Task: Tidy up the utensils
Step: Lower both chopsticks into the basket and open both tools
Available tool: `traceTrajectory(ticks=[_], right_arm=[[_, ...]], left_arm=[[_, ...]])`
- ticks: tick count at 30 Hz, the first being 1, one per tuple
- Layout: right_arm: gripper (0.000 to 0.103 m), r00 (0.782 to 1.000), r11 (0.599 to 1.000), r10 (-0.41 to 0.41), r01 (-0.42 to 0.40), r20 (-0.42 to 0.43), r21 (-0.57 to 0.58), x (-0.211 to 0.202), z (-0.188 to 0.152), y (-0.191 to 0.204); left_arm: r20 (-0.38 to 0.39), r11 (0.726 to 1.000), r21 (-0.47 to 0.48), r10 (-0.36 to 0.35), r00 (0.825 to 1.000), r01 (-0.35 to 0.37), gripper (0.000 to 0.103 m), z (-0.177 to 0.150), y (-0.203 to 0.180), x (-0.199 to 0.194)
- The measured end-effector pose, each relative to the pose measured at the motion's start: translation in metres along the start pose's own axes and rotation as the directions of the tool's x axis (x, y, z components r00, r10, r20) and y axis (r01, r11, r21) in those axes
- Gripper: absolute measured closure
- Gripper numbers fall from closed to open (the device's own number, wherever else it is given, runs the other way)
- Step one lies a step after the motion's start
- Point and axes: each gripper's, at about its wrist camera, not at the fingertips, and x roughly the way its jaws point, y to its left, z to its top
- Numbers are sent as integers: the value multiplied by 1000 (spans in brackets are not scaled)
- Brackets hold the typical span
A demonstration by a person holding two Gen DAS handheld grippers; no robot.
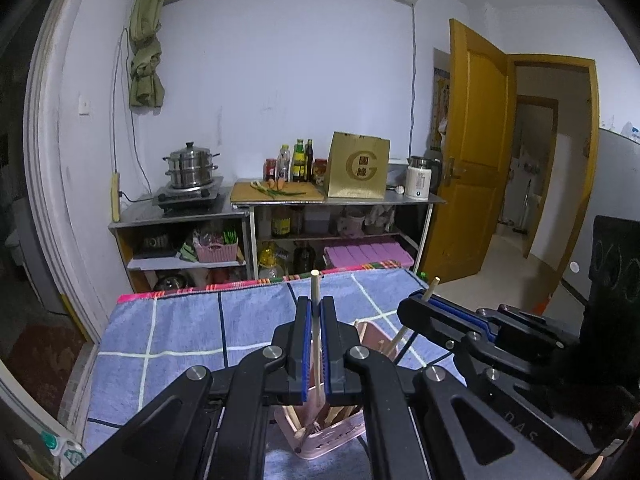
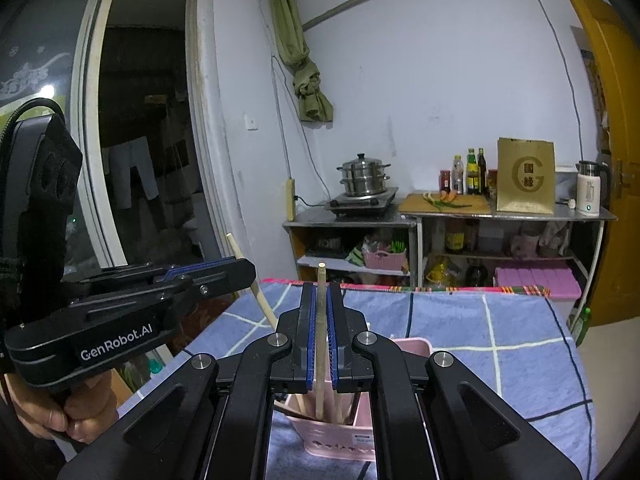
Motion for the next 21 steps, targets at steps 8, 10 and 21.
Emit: traceTrajectory(ticks=[8,10,21], right_arm=[[98,999,1000,-10,10,-37,-1,20,-18,-3],[98,999,1000,-17,16,-31,-14,21,-21,-2],[98,999,995,-31,28,-31,-92,15,-22,10]], left_arm=[[-48,1000,22,-6,999,7,99,-21,1,28],[-60,1000,27,-4,998,5,99,-25,1,33],[-117,999,27,-13,993,17,99,-44,0,50]])
